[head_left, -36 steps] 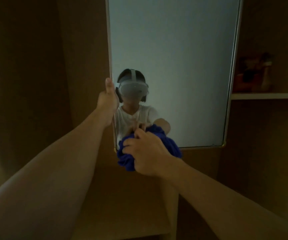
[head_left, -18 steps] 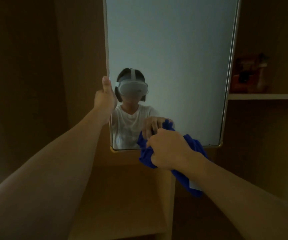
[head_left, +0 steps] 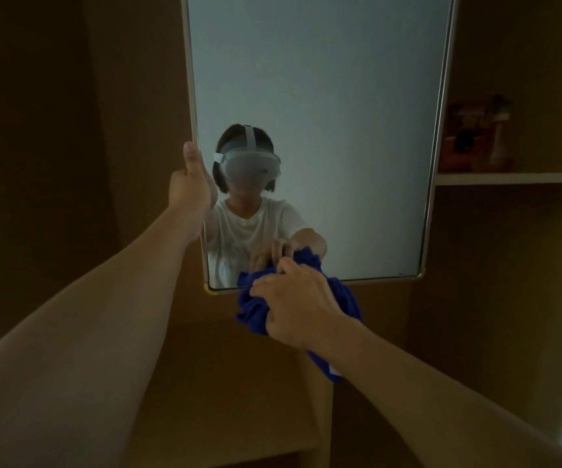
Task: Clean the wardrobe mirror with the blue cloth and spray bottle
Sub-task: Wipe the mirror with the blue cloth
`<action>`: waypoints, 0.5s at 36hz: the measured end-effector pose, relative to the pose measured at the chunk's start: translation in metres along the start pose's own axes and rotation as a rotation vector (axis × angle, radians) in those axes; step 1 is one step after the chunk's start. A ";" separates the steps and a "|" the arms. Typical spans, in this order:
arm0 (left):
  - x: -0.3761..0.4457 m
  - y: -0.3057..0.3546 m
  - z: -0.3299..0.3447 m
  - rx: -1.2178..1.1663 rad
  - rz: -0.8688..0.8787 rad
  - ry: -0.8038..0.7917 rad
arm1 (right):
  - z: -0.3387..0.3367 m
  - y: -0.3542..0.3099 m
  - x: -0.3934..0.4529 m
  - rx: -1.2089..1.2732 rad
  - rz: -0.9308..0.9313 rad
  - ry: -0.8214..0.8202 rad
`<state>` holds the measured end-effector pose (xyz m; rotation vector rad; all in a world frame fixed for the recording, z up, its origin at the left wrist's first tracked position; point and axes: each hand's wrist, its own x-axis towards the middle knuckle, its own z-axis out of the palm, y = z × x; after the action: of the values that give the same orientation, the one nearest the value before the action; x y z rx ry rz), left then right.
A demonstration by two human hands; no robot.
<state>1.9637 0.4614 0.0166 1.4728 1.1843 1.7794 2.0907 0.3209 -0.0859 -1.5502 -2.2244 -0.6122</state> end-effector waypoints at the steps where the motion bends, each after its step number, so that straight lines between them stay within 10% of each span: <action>1: 0.000 0.000 0.000 -0.001 0.003 0.007 | -0.002 0.005 -0.003 0.006 0.033 -0.009; 18: -0.003 -0.001 0.000 0.002 0.024 0.080 | -0.041 0.055 -0.035 -0.047 0.339 -0.115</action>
<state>1.9647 0.4597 0.0144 1.4347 1.2132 1.8686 2.1562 0.2881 -0.0614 -1.9724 -1.9680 -0.4868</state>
